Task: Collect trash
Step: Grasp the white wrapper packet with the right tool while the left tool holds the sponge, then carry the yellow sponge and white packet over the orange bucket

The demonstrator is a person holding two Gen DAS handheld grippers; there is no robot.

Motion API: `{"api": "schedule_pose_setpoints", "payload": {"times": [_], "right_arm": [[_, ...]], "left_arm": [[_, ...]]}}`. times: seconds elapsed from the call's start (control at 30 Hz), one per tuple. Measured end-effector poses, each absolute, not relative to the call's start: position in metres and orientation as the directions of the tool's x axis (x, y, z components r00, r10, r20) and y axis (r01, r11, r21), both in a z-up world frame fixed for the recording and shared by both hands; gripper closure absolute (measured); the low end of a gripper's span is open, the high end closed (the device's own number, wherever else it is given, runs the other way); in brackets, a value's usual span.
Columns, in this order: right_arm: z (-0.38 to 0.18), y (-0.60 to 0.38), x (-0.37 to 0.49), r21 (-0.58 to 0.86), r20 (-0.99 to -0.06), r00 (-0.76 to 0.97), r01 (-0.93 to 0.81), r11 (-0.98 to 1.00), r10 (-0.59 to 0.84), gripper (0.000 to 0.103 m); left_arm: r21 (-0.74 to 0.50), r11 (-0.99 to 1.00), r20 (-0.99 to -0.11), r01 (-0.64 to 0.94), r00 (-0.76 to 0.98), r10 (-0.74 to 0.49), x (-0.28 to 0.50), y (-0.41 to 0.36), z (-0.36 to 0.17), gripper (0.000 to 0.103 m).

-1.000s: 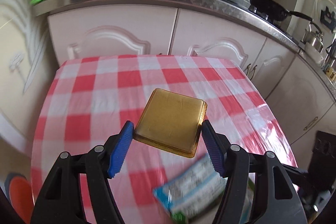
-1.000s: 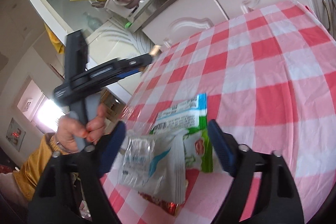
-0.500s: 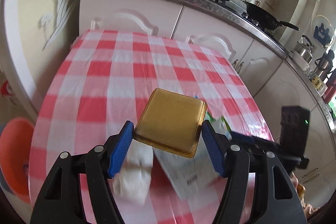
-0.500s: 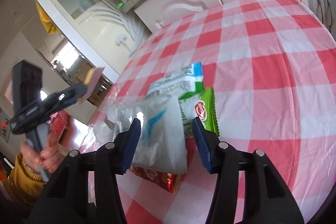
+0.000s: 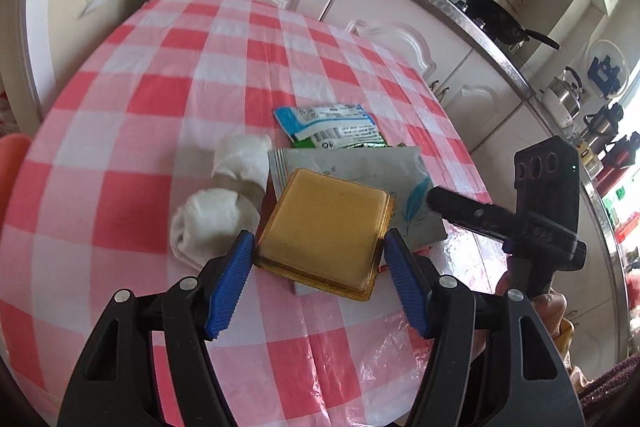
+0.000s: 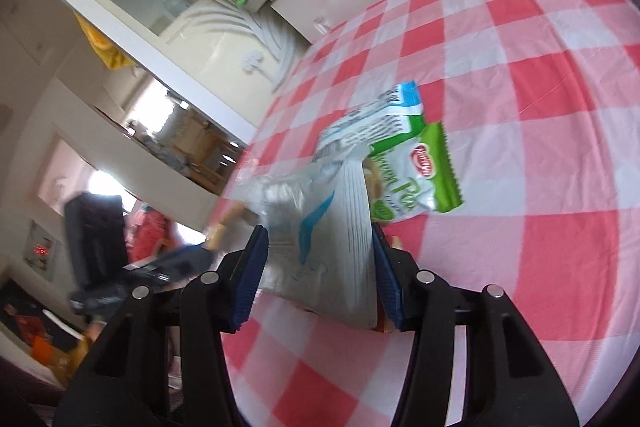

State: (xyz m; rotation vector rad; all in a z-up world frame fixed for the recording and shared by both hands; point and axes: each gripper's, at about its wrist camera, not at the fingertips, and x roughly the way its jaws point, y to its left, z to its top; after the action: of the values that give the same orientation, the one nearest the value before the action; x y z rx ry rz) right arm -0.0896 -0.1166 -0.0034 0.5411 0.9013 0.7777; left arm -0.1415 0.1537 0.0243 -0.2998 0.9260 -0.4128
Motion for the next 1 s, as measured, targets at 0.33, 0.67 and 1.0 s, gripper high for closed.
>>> {"api": "schedule_pose_setpoints", "payload": {"times": [0.33,0.67,1.0], "right_arm": [[-0.004,-0.094,-0.087,0.785,-0.387,0.269,-0.405,0.468,0.882,0.061],[0.000,-0.063,-0.089,0.679,-0.514,0.302,-0.429,0.596,0.803,0.077],[0.008,-0.072,-0.107,0.669,-0.498,0.387,-0.398,0.628,0.776,0.086]], "left_arm": [[-0.464,0.858,-0.698,0.222,0.505,-0.508,-0.141,0.158,0.002,0.036],[-0.476,0.844,-0.683,0.249,0.501,-0.532,-0.145,0.159,-0.004,0.036],[-0.519,0.811,-0.633,0.270,0.516,-0.577,-0.155,0.168,0.005,0.036]]}}
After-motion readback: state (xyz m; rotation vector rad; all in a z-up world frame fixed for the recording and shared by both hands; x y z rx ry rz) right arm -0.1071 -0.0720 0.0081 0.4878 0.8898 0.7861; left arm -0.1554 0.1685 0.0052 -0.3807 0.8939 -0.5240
